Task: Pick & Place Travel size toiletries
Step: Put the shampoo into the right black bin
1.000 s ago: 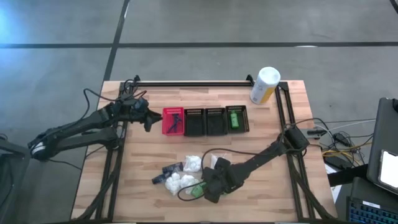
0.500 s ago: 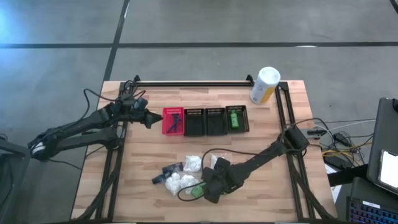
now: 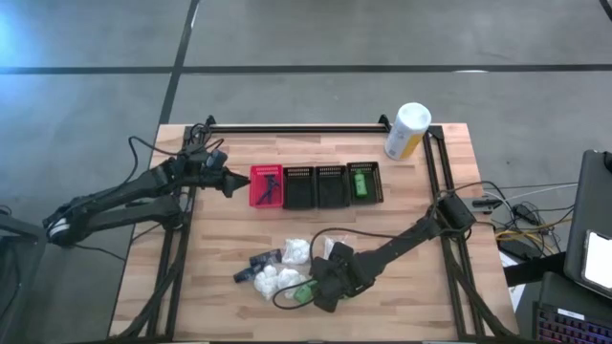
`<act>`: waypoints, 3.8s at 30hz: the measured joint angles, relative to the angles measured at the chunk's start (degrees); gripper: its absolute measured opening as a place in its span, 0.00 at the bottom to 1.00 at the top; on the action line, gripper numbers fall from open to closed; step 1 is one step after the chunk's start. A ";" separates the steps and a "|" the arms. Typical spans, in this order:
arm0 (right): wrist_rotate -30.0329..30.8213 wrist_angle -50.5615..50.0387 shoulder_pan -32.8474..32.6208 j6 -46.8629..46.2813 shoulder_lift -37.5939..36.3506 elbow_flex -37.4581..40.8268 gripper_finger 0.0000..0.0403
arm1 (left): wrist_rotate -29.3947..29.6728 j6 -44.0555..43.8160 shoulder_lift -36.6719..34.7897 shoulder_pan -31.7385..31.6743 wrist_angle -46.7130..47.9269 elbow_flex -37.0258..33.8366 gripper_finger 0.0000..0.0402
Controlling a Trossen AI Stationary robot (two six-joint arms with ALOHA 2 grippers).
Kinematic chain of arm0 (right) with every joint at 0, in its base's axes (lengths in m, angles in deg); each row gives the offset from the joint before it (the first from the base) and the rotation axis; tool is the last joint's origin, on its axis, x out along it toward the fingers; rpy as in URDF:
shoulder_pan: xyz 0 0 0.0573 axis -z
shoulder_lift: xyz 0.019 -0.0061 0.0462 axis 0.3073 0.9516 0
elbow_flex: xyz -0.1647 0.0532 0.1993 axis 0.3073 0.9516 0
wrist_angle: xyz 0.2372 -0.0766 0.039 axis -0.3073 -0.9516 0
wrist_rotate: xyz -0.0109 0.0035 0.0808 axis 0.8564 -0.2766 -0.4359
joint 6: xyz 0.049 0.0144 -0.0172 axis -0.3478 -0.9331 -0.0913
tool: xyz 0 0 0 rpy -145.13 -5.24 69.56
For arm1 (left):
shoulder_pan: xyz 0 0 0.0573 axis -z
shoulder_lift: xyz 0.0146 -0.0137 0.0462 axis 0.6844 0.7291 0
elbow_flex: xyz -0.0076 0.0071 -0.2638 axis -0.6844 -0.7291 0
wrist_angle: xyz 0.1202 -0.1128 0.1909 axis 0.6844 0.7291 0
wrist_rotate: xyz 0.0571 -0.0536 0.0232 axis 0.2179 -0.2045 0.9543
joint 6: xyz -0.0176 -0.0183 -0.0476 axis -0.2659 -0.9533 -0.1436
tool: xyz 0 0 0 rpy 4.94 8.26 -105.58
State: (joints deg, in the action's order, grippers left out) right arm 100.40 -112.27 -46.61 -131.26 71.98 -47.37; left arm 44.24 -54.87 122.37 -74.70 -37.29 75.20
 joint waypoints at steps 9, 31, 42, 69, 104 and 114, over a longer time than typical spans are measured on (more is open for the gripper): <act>-0.01 0.63 0.00 -0.37 0.00 0.00 0.65 | 0.27 0.42 0.00 0.00 -0.02 0.00 0.30; -0.19 0.70 0.48 0.40 0.00 0.00 0.66 | 0.72 0.48 0.00 0.00 -0.04 0.00 0.30; -0.19 0.67 0.48 1.11 -0.02 0.00 0.76 | 0.70 0.48 0.00 0.00 -0.04 0.00 0.30; -0.19 0.63 0.48 1.26 -0.03 0.02 0.90 | 0.68 2.59 0.02 -0.02 -0.07 0.00 0.30; -10.29 -1.17 2.44 4.03 -6.48 0.04 0.90 | 0.66 1.59 0.02 -0.01 -0.11 -0.02 0.30; -10.77 -1.19 2.45 2.94 -6.39 0.04 0.90 | 0.66 4.05 0.09 -0.01 -0.09 -0.02 0.30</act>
State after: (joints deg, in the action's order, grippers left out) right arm 89.63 -113.47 -44.16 -128.32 65.59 -47.33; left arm 44.90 -50.82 122.46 -74.71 -37.38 75.18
